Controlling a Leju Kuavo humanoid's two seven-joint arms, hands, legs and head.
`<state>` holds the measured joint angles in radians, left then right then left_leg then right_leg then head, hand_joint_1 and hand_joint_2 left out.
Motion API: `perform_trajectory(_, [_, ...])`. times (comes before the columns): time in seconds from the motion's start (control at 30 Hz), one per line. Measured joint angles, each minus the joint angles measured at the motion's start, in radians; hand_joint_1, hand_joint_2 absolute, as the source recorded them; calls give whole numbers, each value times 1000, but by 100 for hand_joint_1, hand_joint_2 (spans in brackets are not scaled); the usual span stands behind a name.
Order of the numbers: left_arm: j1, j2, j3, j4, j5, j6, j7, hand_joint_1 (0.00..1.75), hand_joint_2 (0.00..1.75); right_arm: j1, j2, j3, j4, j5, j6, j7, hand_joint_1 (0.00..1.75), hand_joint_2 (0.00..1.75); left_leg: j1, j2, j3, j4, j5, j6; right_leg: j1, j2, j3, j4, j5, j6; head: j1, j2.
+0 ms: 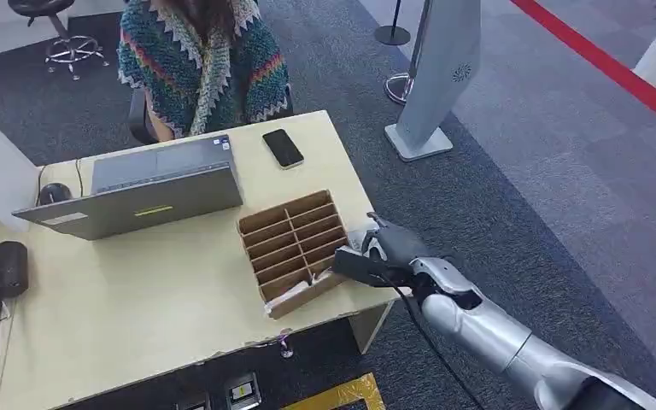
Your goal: Pass the card to the sensor for recognition and then transmit it.
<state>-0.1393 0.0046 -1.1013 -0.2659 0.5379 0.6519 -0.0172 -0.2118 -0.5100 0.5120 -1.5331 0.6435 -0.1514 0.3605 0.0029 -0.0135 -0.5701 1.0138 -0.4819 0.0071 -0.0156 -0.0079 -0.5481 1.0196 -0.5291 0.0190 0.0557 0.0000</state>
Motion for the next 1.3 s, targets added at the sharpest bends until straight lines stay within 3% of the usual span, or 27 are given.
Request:
perform_trajectory(0.47, [6,0,0,0,16,11,0,0,0,-28,22,27,83,-39,-10,-17,175,175,0,0,2,0,0,0,0,1,1,0,0,0,0,0])
perform_trajectory(1.3, [4,1,0,0,4,6,0,0,0,-51,9,37,109,-66,-67,0,175,175,0,0,4,0,0,0,0,1,4,0,0,0,0,0])
